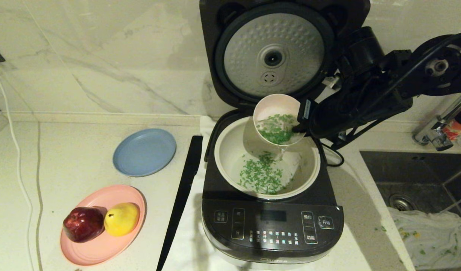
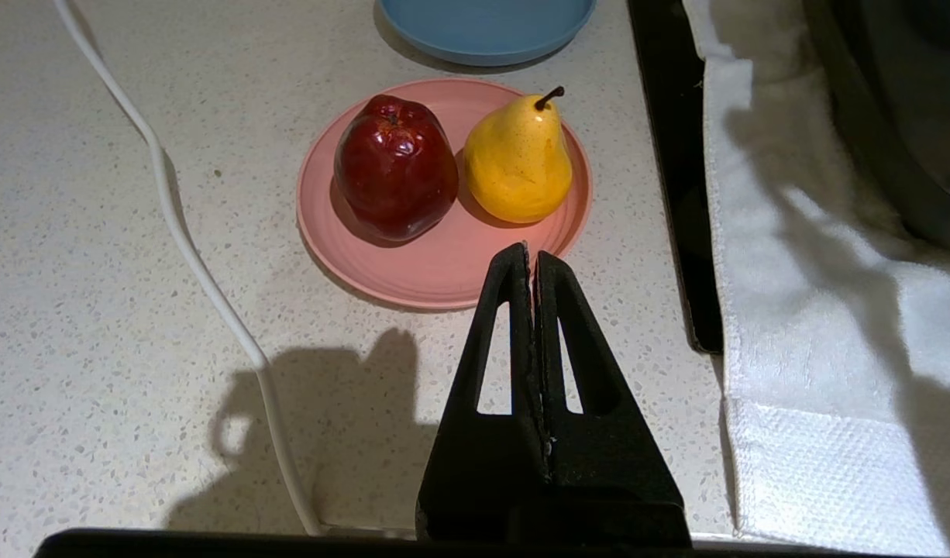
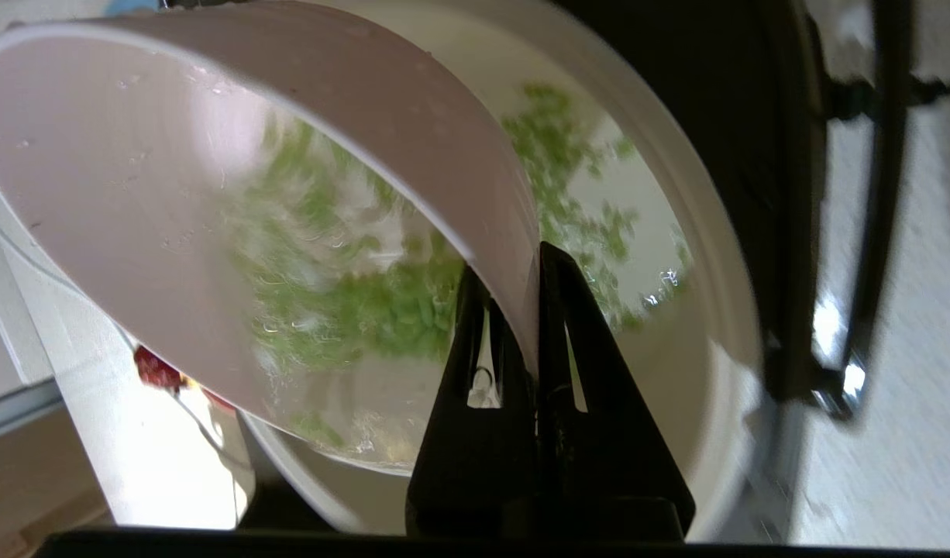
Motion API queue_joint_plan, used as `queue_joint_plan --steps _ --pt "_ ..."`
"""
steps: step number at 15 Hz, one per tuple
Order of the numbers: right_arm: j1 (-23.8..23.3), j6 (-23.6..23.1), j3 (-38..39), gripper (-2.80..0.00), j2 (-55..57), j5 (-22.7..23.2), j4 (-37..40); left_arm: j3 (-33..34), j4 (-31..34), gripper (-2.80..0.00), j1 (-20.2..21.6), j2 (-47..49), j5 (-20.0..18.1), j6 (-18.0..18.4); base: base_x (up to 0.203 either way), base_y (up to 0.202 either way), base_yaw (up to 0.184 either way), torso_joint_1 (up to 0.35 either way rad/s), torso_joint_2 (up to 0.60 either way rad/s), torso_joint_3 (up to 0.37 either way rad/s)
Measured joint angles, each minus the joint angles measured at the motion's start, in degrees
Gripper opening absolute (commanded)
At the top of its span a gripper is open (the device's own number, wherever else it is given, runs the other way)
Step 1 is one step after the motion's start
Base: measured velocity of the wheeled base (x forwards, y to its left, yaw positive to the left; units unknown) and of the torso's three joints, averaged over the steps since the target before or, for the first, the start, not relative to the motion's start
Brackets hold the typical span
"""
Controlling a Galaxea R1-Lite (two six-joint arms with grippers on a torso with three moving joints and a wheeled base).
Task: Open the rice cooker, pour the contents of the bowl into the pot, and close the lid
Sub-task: Pour the water from the bowl into the rice cooker
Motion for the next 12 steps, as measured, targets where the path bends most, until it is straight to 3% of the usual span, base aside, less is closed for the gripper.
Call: queue_joint_plan --steps 4,9,12 --pt "0.0 -0.01 0.06 -2.8 1.36 -1.45 -4.92 0.0 0.01 -2.8 0.0 0.0 -0.01 0.0 0.0 0.0 0.0 0.0 0.0 0.0" --pt "0.0 -2.96 2.24 -2.8 0.8 -11.02 -11.48 0.0 0.0 -2.8 0.0 0.0 0.02 0.0 0.0 0.0 0.0 0.0 0.0 0.0" --pt "0.93 -9.16 10.38 -2.8 -1.02 -14.51 -22.59 0.0 0.01 -2.8 0.0 0.0 -0.01 -0.02 0.0 0.0 0.0 0.0 0.0 0.0"
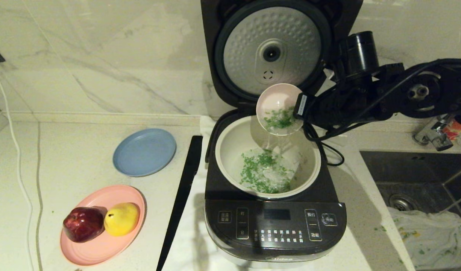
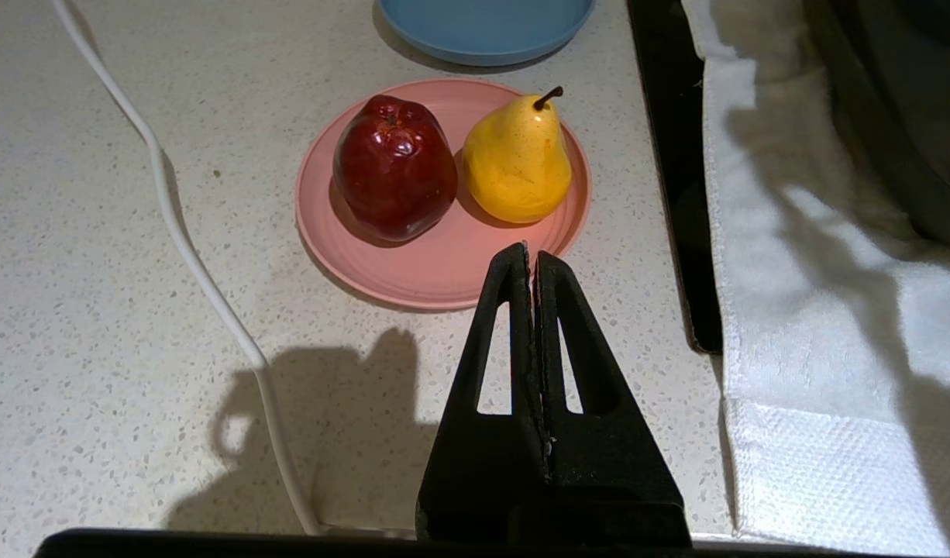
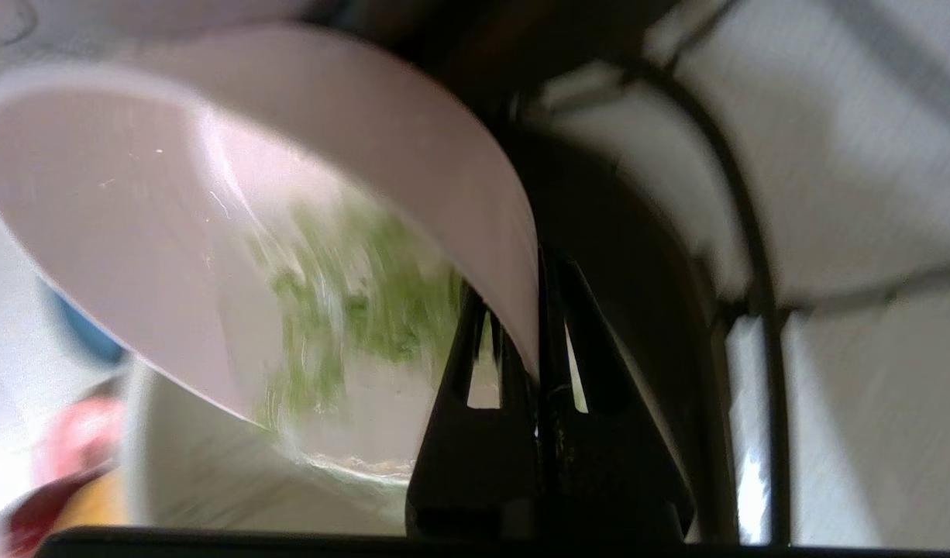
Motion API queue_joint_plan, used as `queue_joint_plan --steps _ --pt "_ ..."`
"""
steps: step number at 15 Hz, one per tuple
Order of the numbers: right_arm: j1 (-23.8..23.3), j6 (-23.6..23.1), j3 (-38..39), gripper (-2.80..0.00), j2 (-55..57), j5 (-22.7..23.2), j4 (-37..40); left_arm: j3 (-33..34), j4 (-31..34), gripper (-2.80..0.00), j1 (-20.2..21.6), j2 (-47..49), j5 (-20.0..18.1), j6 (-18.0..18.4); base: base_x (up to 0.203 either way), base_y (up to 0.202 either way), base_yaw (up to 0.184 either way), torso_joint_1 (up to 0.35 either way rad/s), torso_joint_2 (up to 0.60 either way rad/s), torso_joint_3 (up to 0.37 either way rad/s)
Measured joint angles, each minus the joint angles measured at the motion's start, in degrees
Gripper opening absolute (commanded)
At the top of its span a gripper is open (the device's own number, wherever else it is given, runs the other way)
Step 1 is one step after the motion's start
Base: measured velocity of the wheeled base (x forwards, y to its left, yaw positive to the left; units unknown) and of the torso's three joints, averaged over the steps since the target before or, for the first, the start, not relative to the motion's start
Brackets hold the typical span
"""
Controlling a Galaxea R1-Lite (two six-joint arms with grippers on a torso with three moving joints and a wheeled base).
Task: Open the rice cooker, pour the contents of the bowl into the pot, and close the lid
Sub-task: Pour the water from the bowl into the rice cooker
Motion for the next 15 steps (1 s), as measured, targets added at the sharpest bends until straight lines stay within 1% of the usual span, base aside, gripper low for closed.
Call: queue_joint_plan --steps 3,5,7,8,10,15 --pt "2.16 -9.57 11.0 -2.8 -2.11 -6.69 -17.5 0.0 0.01 -2.8 0.0 0.0 -0.01 0.0 0.0 0.0 0.0 0.0 0.0 0.0" --pt "3.59 -16.3 17.32 -2.8 -2.99 -10.06 -29.56 0.0 0.0 -2.8 0.0 0.0 0.0 0.0 0.0 0.0 0.0 0.0 0.0 0.0" --pt "5.46 -23.31 21.86 -2.8 -3.29 -13.74 -40.91 0.0 0.0 -2.8 0.0 0.0 -0.01 0.0 0.0 0.0 0.0 0.0 0.0 0.0" --pt "5.99 -26.35 23.43 -2.8 -3.26 -15.1 -45.26 0.0 -0.01 -2.8 0.0 0.0 -0.01 0.0 0.0 0.0 0.0 0.0 0.0 0.0" --pt "6.63 -31.64 25.86 -2.8 -3.02 -15.87 -52.67 0.0 -0.01 -2.8 0.0 0.0 0.0 0.02 0.0 0.0 0.0 0.0 0.0 0.0" --pt "7.11 -37.76 28.53 -2.8 -0.93 -18.02 -62.96 0.0 0.0 -2.8 0.0 0.0 0.0 0.04 0.0 0.0 0.0 0.0 0.0 0.0"
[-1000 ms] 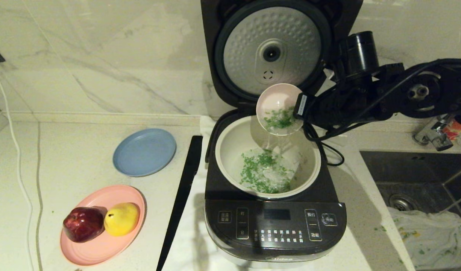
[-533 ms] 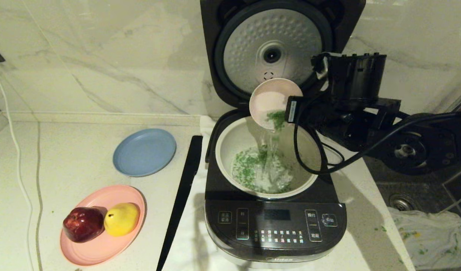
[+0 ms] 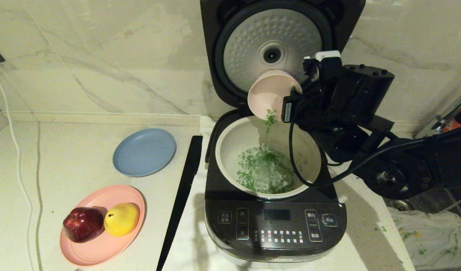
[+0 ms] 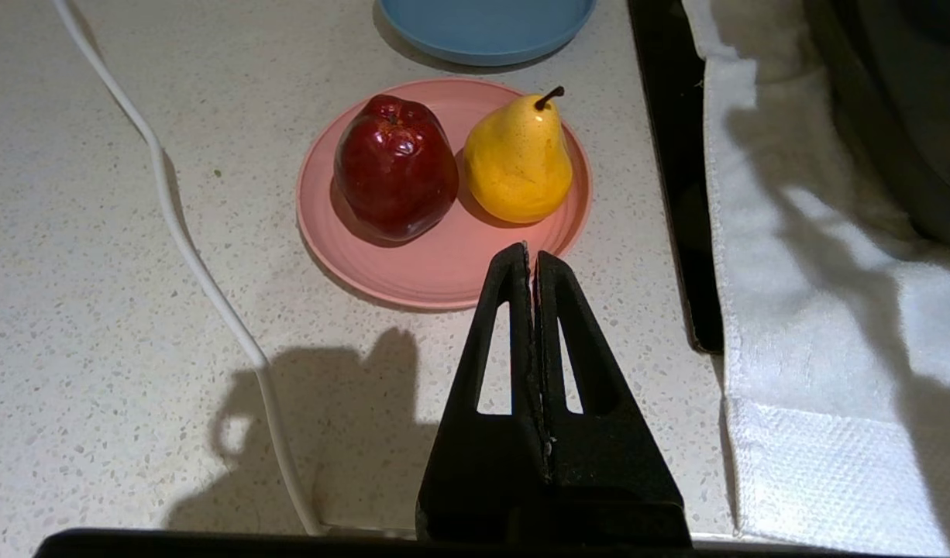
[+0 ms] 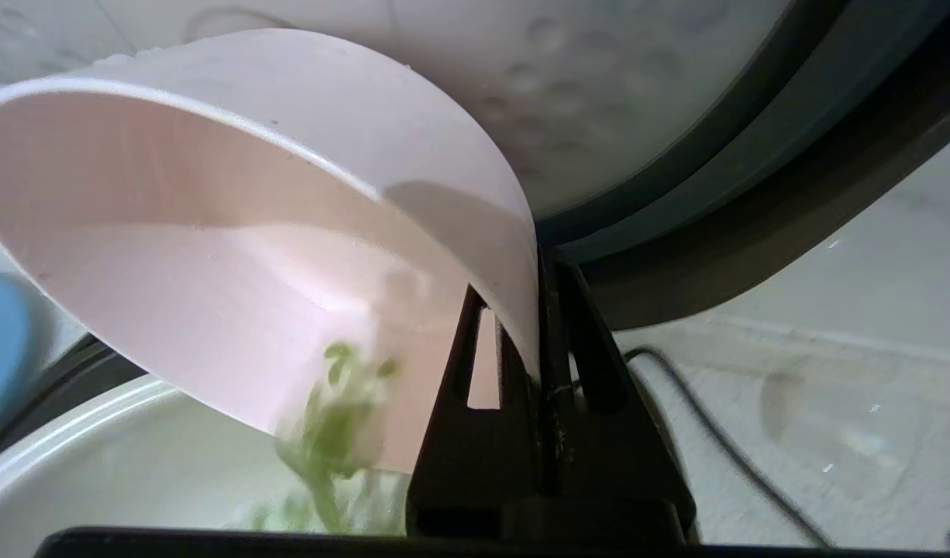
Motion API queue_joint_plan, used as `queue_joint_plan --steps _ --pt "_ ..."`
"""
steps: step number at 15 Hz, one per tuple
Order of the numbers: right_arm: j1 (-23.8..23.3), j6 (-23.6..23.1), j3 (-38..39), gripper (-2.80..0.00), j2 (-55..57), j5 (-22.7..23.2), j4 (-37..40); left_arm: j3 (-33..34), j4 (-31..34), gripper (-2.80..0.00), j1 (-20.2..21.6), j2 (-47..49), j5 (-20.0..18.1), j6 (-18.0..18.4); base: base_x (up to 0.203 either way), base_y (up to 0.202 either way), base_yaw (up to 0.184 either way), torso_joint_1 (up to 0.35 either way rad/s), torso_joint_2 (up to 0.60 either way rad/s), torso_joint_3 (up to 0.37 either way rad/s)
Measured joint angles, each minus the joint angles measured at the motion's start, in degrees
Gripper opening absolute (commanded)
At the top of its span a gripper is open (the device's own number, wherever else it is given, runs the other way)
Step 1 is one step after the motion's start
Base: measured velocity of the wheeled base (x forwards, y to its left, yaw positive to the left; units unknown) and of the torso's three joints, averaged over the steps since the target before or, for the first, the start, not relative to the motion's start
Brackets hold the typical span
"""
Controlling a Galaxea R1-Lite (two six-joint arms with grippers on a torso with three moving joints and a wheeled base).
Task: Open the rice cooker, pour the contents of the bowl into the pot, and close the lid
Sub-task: Pour the water from the bowl into the rice cooker
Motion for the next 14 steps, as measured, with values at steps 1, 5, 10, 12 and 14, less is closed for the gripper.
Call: queue_joint_plan --steps 1,5,10,12,14 --pt "0.02 -1.49 0.39 -2.8 0.5 -0.58 -2.25 0.0 0.0 -2.8 0.0 0.0 0.04 -0.04 0.0 0.0 0.0 0.0 0.0 0.0" --pt "0.02 -5.56 1.97 -2.8 2.1 -2.89 -10.41 0.0 -0.01 -2.8 0.0 0.0 0.02 -0.02 0.0 0.0 0.0 0.0 0.0 0.0" --pt "0.87 -6.64 2.56 -2.8 2.02 -5.3 -13.32 0.0 -0.01 -2.8 0.0 0.0 0.01 -0.04 0.0 0.0 0.0 0.0 0.0 0.0" --pt "1.07 -6.5 3.21 -2.8 2.13 -5.35 -13.59 0.0 0.0 -2.8 0.0 0.0 0.02 -0.03 0.0 0.0 0.0 0.0 0.0 0.0" --pt "1.34 -6.44 4.02 -2.8 2.33 -5.55 -13.66 -0.02 0.0 -2.8 0.0 0.0 0.0 -0.01 0.0 0.0 0.0 0.0 0.0 0.0"
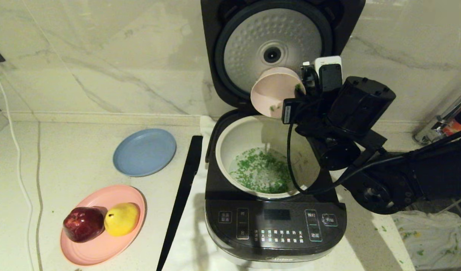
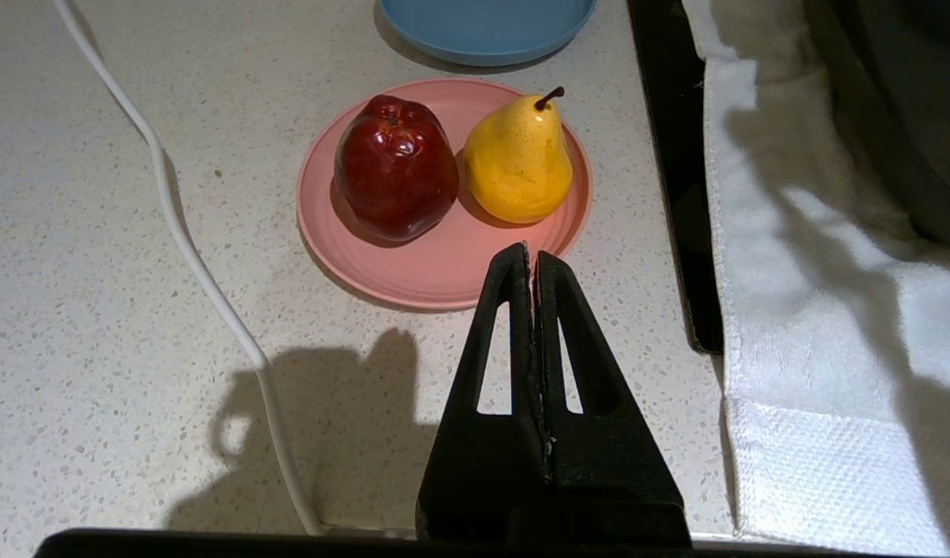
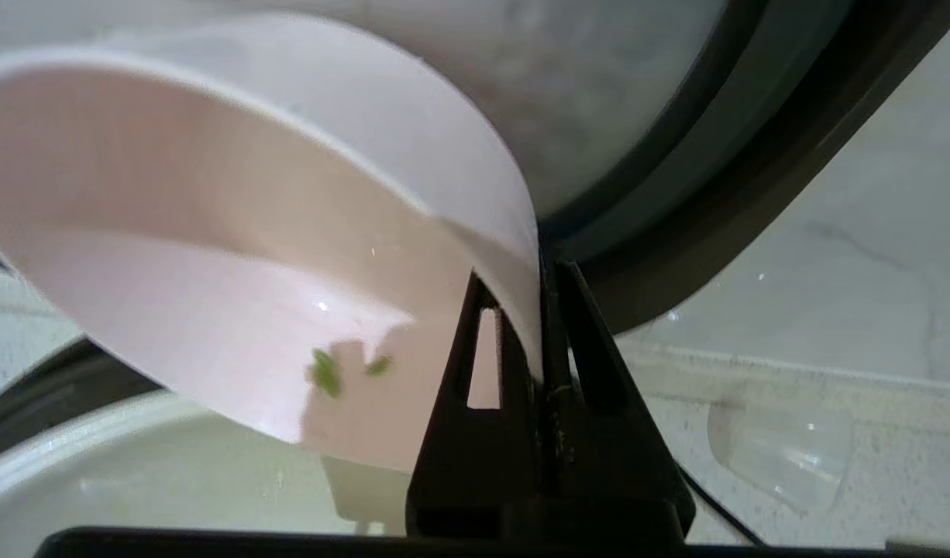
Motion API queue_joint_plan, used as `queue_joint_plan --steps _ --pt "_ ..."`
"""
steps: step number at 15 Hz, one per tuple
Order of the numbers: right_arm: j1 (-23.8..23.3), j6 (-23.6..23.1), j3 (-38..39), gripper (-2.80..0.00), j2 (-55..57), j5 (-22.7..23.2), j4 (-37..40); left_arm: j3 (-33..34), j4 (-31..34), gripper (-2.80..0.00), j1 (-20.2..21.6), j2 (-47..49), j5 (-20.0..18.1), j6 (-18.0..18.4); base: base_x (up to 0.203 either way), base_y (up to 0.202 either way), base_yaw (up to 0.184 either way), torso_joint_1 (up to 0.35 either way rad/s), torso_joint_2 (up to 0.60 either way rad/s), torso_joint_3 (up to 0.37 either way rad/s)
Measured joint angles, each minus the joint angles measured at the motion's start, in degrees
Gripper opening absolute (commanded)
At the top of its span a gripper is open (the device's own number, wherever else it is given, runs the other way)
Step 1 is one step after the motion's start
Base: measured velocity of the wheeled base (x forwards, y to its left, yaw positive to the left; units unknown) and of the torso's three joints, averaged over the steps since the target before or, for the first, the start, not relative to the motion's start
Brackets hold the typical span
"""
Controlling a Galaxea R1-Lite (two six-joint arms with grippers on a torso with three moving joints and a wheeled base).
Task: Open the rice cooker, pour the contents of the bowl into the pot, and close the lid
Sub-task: Pour the water from the bowl into the rice cooker
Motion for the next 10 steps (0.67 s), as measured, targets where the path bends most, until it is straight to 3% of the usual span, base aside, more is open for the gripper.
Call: queue_joint_plan --steps 7,10 --pt "0.52 -0.11 1.97 -2.8 -0.28 -0.83 0.3 0.02 0.0 -2.8 0.0 0.0 0.02 -0.03 0.0 0.0 0.0 0.0 0.0 0.0" --pt "1.08 -0.2 0.55 -2.8 -0.8 -3.77 1.85 0.02 0.0 -2.8 0.0 0.0 0.0 0.0 0.0 0.0 0.0 0.0 0.0 0.0"
